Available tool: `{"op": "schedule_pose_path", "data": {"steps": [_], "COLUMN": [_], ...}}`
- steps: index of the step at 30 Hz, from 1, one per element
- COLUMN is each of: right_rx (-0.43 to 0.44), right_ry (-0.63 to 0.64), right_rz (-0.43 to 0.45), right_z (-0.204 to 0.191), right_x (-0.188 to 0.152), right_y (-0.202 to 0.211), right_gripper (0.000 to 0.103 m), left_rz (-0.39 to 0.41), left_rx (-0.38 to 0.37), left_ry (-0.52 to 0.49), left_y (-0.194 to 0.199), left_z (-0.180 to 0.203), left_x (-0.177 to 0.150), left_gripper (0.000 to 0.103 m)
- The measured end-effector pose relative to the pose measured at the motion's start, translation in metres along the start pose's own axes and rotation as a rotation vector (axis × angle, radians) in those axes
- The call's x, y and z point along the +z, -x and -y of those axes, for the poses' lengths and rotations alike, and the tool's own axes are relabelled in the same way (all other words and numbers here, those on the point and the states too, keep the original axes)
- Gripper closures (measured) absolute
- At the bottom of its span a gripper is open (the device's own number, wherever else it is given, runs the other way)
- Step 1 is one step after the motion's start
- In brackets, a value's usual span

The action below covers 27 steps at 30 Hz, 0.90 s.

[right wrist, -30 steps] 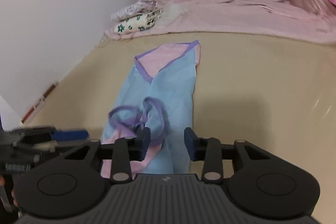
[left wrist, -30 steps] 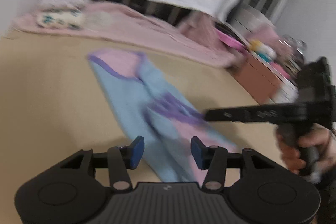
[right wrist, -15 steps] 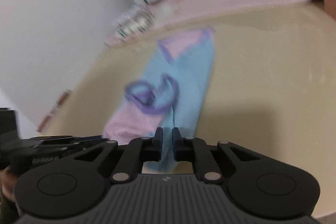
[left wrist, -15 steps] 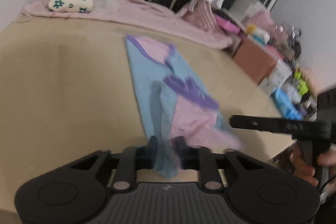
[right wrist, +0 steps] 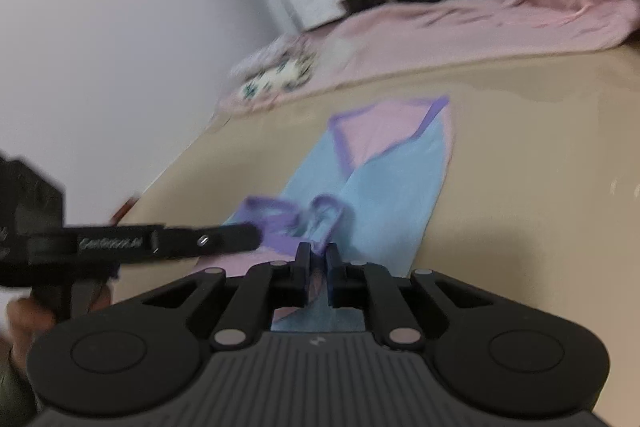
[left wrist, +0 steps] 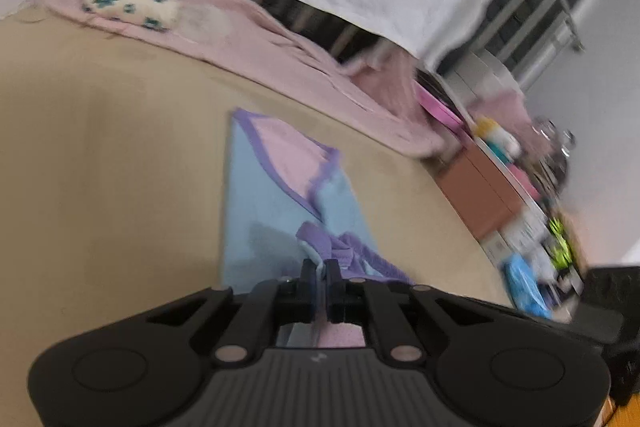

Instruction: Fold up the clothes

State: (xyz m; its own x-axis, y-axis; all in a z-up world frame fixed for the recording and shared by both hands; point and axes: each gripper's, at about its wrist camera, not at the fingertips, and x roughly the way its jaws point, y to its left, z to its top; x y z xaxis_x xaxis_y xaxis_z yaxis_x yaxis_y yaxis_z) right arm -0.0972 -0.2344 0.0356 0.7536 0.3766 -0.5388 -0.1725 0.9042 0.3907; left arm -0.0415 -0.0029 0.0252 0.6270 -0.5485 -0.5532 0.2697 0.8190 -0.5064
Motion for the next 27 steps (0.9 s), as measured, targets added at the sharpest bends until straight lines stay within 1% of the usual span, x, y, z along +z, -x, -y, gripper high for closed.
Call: {"op": "schedule_pose_path", "data": {"steps": [1, 2, 3, 4, 5, 6, 7, 8, 9, 10, 11, 12, 13, 14, 15, 16, 17, 18, 19, 20, 21, 22, 23, 24, 25, 26, 27], "right_rx": [-0.036, -0.064, -0.043, -0.019, 0.005, 0.029, 0.046, 0.065, 0.056, 0.045, 0.034, 0.027, 0.021, 0.003, -0.004, -0.011, -0.018, -0.009, 0.000, 0.009, 0.015, 0.021, 0.026, 0.017, 0.007, -0.004, -0.014], "right_ry": [0.001, 0.016, 0.023, 0.029, 0.035, 0.027, 0.009, -0.011, -0.024, -0.037, -0.050, -0.071, -0.092, -0.107, -0.107, -0.107, -0.106, -0.093, -0.078, -0.049, -0.031, -0.013, 0.006, 0.007, 0.008, 0.009, 0.010], "right_rz": [0.007, -0.005, -0.013, -0.020, -0.028, -0.039, -0.056, -0.080, -0.084, -0.085, -0.087, -0.070, -0.052, -0.028, -0.028, -0.029, -0.031, -0.028, -0.025, -0.019, -0.011, -0.003, 0.005, 0.007, 0.008, 0.010, 0.011], "right_z": [0.000, -0.002, -0.002, -0.001, 0.000, 0.002, 0.004, 0.006, 0.005, 0.005, 0.004, 0.005, 0.006, 0.007, 0.007, 0.007, 0.008, 0.005, 0.002, -0.003, -0.007, -0.011, -0.015, -0.015, -0.015, -0.015, -0.015], "right_x": [0.000, 0.000, -0.003, -0.006, -0.008, -0.013, -0.017, -0.022, -0.026, -0.030, -0.034, -0.035, -0.034, -0.034, -0.034, -0.034, -0.034, -0.035, -0.037, -0.036, -0.034, -0.032, -0.029, -0.029, -0.030, -0.031, -0.032], "right_y": [-0.002, -0.004, -0.001, 0.003, 0.006, 0.011, 0.014, 0.014, 0.014, 0.014, 0.014, 0.018, 0.022, 0.028, 0.031, 0.034, 0.037, 0.040, 0.044, 0.046, 0.042, 0.038, 0.034, 0.033, 0.032, 0.032, 0.031], "right_gripper": [0.081, 0.072, 0.068, 0.065, 0.064, 0.064, 0.065, 0.070, 0.080, 0.101, 0.100, 0.100, 0.100, 0.100, 0.099, 0.097, 0.095, 0.094, 0.088, 0.074, 0.062, 0.047, 0.047, 0.052, 0.089, 0.102, 0.102], "left_rz": [0.004, 0.008, 0.010, 0.004, -0.001, -0.003, -0.003, -0.002, 0.000, 0.001, 0.002, 0.000, -0.001, 0.009, 0.022, 0.036, 0.037, 0.034, 0.030, 0.027, 0.018, 0.008, 0.001, -0.006, -0.011, -0.016, -0.016], "left_rx": [0.025, 0.047, 0.040, 0.014, -0.006, -0.011, -0.011, -0.005, 0.002, 0.009, 0.014, 0.012, 0.000, -0.020, -0.041, -0.062, -0.079, -0.096, -0.113, -0.131, -0.132, -0.128, -0.114, -0.097, -0.074, -0.050, -0.044], "left_ry": [-0.002, -0.003, 0.011, 0.025, 0.033, 0.033, 0.031, 0.024, 0.016, 0.010, 0.003, 0.002, 0.009, 0.009, 0.007, -0.010, -0.027, -0.044, -0.060, -0.077, -0.084, -0.087, -0.095, -0.104, -0.119, -0.135, -0.140], "left_y": [-0.003, -0.005, -0.005, -0.004, -0.003, -0.003, -0.003, -0.003, -0.003, -0.002, -0.001, 0.001, 0.007, 0.015, 0.024, 0.036, 0.044, 0.052, 0.060, 0.068, 0.070, 0.070, 0.069, 0.067, 0.064, 0.061, 0.061], "left_z": [-0.002, -0.005, -0.009, -0.013, -0.017, -0.018, -0.019, -0.018, -0.017, -0.016, -0.015, -0.014, -0.015, -0.016, -0.017, -0.018, -0.019, -0.021, -0.022, -0.023, -0.023, -0.022, -0.020, -0.017, -0.013, -0.010, -0.009], "left_x": [-0.001, -0.002, -0.004, -0.004, -0.005, -0.006, -0.006, -0.006, -0.006, -0.006, -0.006, -0.006, -0.006, -0.008, -0.009, -0.012, -0.017, -0.023, -0.029, -0.034, -0.038, -0.042, -0.044, -0.046, -0.047, -0.049, -0.050], "left_gripper": [0.099, 0.094, 0.092, 0.091, 0.090, 0.090, 0.090, 0.090, 0.090, 0.090, 0.086, 0.083, 0.074, 0.063, 0.056, 0.046, 0.040, 0.039, 0.039, 0.041, 0.043, 0.055, 0.071, 0.078, 0.083, 0.083, 0.083]}}
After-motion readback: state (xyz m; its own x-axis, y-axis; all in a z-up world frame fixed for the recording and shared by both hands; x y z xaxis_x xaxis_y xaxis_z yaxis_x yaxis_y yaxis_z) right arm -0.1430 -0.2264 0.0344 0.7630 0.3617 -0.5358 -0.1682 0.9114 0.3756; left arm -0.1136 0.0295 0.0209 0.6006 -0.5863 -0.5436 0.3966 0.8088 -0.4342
